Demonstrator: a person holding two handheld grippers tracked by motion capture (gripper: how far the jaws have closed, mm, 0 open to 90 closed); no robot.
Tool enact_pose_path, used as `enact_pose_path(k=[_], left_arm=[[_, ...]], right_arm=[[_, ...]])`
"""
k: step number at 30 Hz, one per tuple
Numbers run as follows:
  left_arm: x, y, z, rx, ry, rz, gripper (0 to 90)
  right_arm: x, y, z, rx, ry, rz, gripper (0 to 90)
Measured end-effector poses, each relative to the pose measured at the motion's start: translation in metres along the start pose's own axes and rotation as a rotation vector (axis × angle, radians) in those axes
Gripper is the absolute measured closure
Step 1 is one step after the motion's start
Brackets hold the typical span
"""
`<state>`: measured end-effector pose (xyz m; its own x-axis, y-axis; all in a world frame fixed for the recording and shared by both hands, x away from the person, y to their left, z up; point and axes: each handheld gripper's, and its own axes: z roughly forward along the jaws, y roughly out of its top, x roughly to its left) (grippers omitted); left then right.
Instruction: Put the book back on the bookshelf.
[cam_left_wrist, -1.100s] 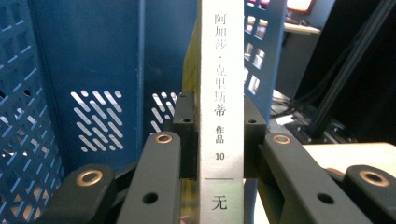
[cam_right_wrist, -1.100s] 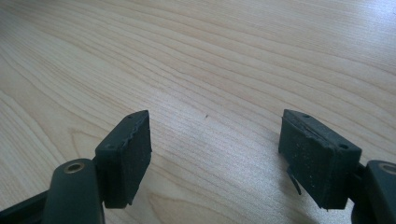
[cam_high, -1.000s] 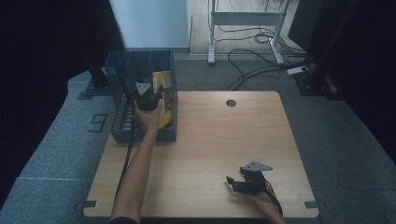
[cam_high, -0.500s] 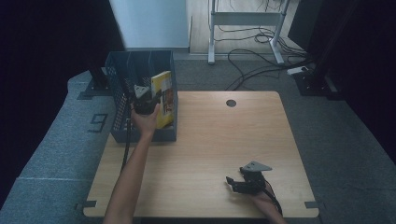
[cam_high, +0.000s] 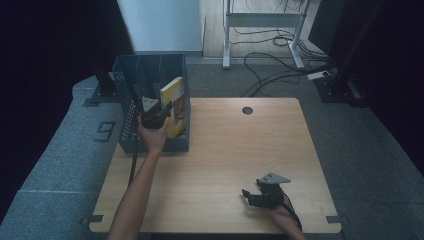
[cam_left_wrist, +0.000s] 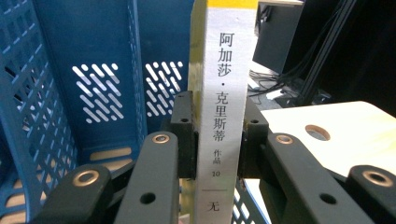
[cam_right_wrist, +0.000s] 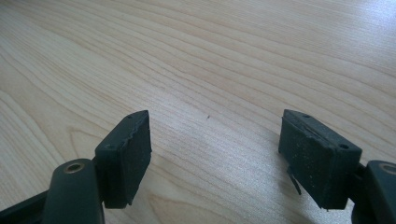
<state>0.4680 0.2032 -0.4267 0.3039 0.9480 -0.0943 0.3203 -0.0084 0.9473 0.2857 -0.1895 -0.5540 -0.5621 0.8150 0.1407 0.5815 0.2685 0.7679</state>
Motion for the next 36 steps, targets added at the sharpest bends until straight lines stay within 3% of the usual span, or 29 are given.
enact_pose_path(k=[6, 23, 30, 36], left_arm=[[-0.004, -0.007, -0.01, 0.008, 0.016, 0.021, 73.1], [-0.006, -0.028, -0.031, 0.012, 0.004, 0.006, 71.3], [-0.01, -0.027, -0.032, -0.009, 0.001, 0.011, 66.6], [-0.011, -0.017, -0.025, 0.002, 0.0, 0.009, 62.3]], right_arm=[[0.0, 0.001, 0.001, 0.002, 0.0, -0.004, 24.8], [0.001, 0.001, 0.001, 0.006, -0.004, -0.015, 24.7], [0.002, 0.001, 0.001, 0.006, -0.006, -0.018, 24.6], [0.001, 0.001, 0.001, 0.006, -0.003, -0.015, 24.7]])
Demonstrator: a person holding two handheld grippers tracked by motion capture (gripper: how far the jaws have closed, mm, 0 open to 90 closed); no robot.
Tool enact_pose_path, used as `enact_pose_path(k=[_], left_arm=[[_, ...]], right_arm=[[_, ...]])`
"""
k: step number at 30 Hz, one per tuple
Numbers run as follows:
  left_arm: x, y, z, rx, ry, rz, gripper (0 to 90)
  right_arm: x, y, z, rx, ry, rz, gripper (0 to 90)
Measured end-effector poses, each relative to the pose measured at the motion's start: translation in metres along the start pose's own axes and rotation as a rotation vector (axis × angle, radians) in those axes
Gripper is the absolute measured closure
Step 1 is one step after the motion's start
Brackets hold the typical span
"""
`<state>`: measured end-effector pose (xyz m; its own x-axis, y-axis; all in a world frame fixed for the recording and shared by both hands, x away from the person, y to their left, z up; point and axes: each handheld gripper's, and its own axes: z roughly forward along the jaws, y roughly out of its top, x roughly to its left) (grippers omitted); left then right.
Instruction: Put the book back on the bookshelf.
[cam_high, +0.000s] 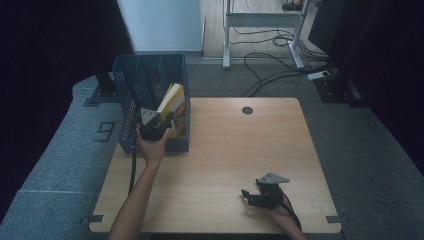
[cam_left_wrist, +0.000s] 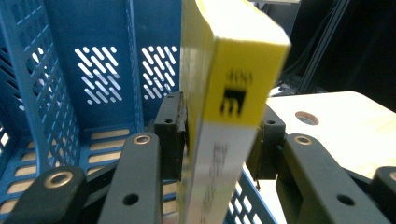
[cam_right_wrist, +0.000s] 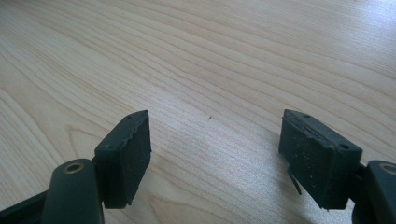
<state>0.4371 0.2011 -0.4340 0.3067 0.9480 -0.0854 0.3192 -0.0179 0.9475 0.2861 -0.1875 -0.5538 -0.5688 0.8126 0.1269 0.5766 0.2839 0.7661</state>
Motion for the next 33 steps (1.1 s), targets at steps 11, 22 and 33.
enact_pose_path(k=[11, 22, 33], left_arm=[[0.001, 0.008, 0.01, 0.02, 0.031, 0.032, 74.9], [0.009, 0.013, 0.016, 0.002, 0.037, 0.001, 75.6], [0.012, 0.027, 0.028, -0.011, 0.065, -0.01, 75.6]], right_arm=[[0.0, 0.0, 0.0, -0.001, 0.005, -0.002, 24.6], [-0.001, 0.0, -0.001, -0.003, 0.005, 0.001, 24.8], [0.0, -0.001, -0.001, -0.003, 0.003, 0.002, 24.8]])
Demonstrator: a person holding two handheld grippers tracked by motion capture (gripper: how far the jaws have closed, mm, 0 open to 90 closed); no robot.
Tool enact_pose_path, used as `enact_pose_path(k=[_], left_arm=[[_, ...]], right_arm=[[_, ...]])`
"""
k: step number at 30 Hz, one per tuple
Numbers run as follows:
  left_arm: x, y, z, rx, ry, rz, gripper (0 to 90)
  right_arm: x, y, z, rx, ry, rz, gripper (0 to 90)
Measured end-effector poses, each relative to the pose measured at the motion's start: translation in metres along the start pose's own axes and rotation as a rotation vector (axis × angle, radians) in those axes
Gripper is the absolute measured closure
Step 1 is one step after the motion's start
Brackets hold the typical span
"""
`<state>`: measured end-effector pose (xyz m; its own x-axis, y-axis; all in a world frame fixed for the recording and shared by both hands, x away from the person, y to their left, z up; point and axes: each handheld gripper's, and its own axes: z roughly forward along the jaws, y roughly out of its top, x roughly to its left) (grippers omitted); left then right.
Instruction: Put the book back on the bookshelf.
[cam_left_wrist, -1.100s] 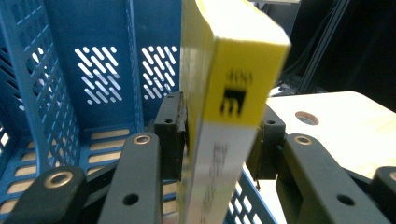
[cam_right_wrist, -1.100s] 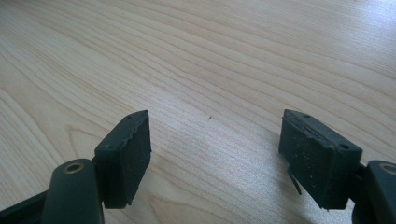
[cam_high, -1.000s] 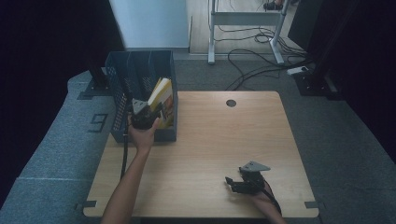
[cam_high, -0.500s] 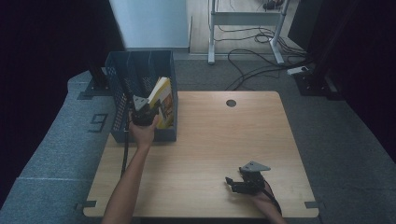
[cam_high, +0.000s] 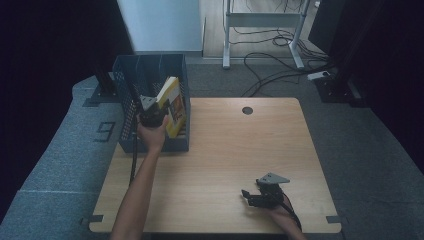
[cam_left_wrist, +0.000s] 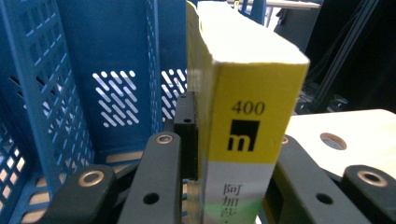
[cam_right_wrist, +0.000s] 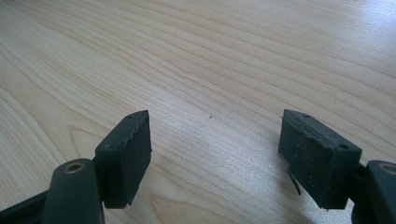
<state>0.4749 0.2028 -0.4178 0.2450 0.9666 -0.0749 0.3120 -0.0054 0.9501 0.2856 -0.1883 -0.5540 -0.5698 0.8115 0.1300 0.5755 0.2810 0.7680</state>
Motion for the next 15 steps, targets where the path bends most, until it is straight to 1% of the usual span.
enact_pose_path(k=[2, 4, 6, 10, 15], left_arm=[[-0.001, 0.002, 0.003, -0.005, 0.004, 0.002, 75.6], [-0.002, 0.004, 0.006, -0.013, 0.005, -0.008, 75.6], [-0.002, 0.005, 0.01, -0.011, 0.006, -0.015, 75.6], [-0.006, 0.006, 0.016, -0.013, 0.015, -0.011, 75.6], [-0.01, 0.009, 0.022, -0.01, 0.012, -0.011, 75.6]], right_arm=[[0.0, 0.0, 0.0, 0.0, 0.001, 0.001, 24.8], [0.0, 0.0, 0.0, 0.0, 0.002, 0.003, 24.8], [-0.001, 0.0, 0.0, -0.001, 0.003, 0.004, 24.8], [-0.001, 0.0, 0.0, -0.001, 0.006, 0.008, 24.9], [-0.001, 0.0, 0.0, -0.001, 0.005, 0.009, 25.0]])
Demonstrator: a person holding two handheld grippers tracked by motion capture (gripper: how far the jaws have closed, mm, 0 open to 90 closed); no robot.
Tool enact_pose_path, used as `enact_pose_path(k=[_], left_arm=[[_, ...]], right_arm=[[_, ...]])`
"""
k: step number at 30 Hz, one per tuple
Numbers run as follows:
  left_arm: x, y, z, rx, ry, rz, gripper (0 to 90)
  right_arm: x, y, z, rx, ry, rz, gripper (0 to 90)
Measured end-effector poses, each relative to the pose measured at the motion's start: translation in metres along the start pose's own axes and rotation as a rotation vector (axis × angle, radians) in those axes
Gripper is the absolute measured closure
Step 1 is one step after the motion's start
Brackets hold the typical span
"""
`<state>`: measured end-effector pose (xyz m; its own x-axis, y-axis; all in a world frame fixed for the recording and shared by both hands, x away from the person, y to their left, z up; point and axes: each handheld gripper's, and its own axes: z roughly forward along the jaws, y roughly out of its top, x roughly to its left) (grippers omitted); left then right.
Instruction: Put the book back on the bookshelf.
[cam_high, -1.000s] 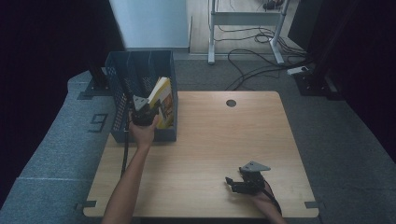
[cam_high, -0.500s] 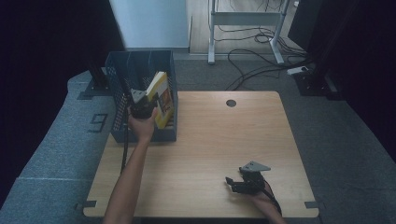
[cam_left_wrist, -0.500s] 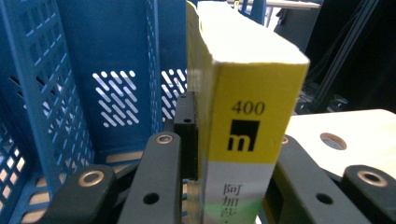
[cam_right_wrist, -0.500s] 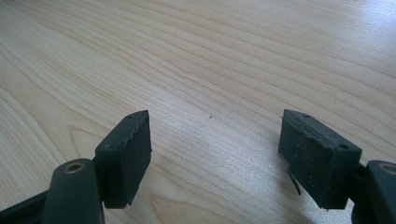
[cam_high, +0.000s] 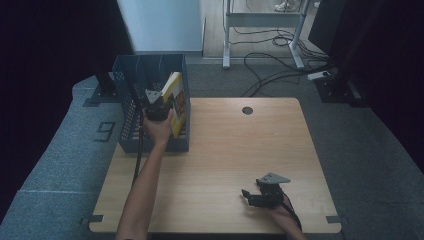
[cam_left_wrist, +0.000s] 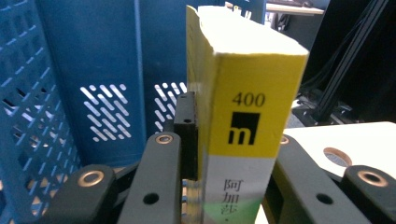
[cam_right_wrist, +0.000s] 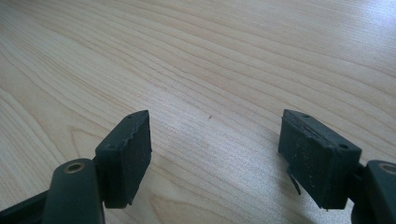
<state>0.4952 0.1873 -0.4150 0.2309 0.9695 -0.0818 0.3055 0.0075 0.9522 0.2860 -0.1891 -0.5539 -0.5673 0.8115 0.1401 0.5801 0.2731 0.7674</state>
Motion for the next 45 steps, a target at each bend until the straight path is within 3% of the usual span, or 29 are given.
enact_pose_path(k=[15, 19, 31, 38, 45], left_arm=[[-0.007, 0.006, 0.03, -0.015, 0.041, 0.004, 75.5], [-0.009, 0.013, 0.042, 0.013, 0.048, 0.012, 75.4], [-0.011, 0.01, 0.041, -0.039, 0.055, 0.032, 75.4], [-0.014, 0.003, 0.045, -0.025, 0.054, 0.014, 75.1], [-0.016, -0.002, 0.04, -0.024, 0.014, 0.024, 72.1]], right_arm=[[-0.001, -0.001, -0.001, -0.006, 0.002, 0.013, 25.2], [-0.002, 0.0, -0.001, -0.005, 0.005, 0.01, 25.2], [-0.002, -0.001, -0.001, -0.007, 0.007, 0.018, 25.2], [-0.002, -0.001, -0.001, -0.005, 0.006, 0.016, 25.1], [0.0, -0.002, -0.002, -0.004, 0.002, 0.007, 25.1]])
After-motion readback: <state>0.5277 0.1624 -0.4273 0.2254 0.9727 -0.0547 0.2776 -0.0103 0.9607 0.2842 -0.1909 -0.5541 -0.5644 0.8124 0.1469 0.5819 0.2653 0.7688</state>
